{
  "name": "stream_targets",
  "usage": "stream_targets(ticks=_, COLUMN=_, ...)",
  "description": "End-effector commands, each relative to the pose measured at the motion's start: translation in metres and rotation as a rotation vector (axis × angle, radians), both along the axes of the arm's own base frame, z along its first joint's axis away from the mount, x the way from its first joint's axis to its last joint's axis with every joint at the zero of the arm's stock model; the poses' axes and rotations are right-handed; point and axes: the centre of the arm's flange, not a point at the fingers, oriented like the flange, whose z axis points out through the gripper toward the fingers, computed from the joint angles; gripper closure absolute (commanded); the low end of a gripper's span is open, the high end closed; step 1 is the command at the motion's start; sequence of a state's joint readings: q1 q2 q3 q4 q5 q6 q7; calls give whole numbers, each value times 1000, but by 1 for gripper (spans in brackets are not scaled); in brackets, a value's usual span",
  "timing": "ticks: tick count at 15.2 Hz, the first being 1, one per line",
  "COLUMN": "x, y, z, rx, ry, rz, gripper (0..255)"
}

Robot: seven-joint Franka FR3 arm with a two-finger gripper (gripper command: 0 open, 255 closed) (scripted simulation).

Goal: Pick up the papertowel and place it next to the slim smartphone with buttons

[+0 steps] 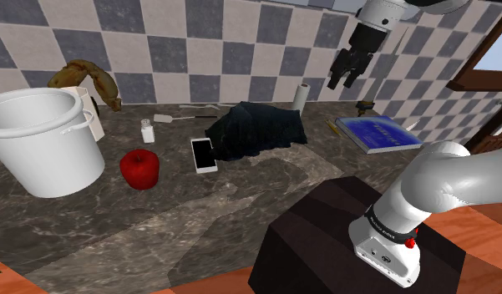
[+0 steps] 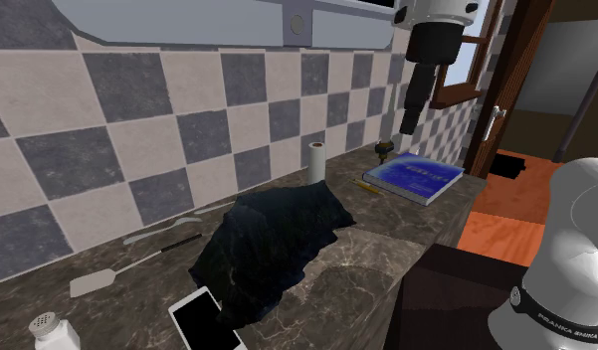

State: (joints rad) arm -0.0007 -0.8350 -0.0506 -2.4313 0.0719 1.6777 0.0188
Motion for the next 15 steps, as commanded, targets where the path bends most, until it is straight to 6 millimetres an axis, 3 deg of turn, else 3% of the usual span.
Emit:
stream_targets(ticks=1, x=0, y=0, z=0, rx=0, ry=0, rz=0, gripper=0)
stream_targets(ticks=15, x=119, y=-98, z=-72, rx=-70, ry=-51, rz=-159, gripper=0)
